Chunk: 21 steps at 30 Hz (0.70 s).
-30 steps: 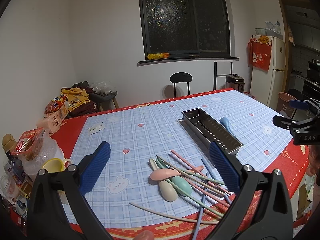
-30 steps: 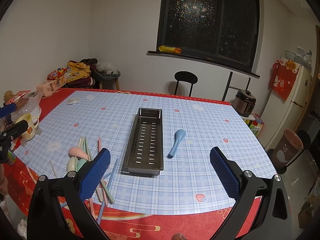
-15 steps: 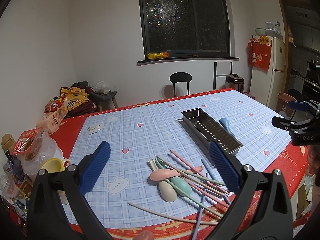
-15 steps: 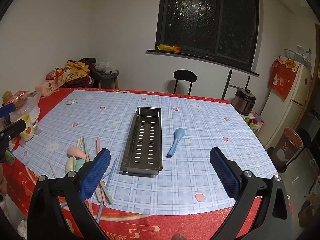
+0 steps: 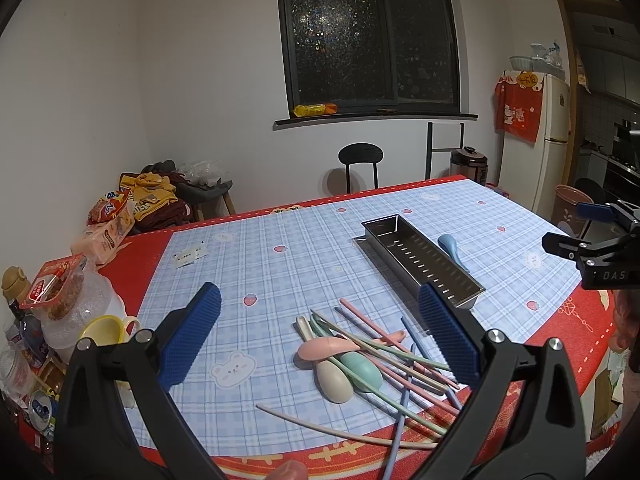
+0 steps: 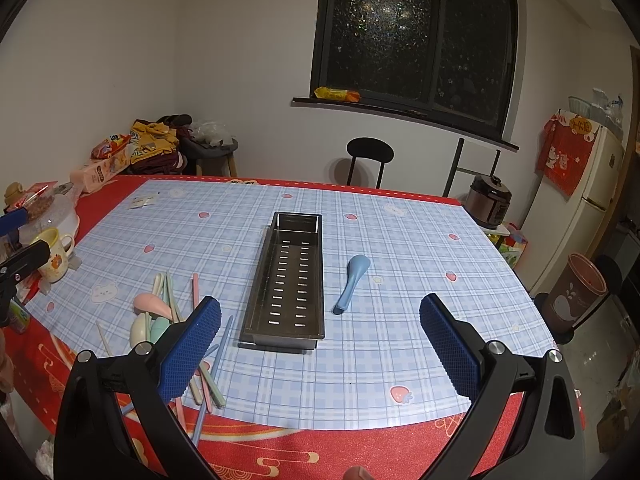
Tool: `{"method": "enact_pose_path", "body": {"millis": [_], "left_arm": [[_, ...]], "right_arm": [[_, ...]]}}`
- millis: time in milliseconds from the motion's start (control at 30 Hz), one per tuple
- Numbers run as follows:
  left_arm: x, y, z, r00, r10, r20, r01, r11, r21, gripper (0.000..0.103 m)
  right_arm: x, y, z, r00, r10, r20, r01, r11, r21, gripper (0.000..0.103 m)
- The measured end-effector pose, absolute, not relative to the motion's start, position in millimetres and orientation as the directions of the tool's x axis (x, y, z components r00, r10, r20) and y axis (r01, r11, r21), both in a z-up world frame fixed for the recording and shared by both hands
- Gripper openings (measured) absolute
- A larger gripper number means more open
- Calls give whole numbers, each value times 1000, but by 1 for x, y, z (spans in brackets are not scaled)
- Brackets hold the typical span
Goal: Organize utensils
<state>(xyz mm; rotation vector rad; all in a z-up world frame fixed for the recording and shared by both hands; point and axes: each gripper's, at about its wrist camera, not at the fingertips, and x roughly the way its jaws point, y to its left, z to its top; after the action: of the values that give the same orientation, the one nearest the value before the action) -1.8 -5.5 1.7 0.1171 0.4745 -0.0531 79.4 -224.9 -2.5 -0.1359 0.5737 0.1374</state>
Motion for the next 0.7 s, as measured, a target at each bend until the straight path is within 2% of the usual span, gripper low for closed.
{"method": "enact_pose_path", "body": {"millis": [700], "left_arm": [[2,-5,2,888,-35,-459,89,991,96,97]], "right_arm": [[84,-222,-4,823,97,-559,-174,981,-86,98]]}}
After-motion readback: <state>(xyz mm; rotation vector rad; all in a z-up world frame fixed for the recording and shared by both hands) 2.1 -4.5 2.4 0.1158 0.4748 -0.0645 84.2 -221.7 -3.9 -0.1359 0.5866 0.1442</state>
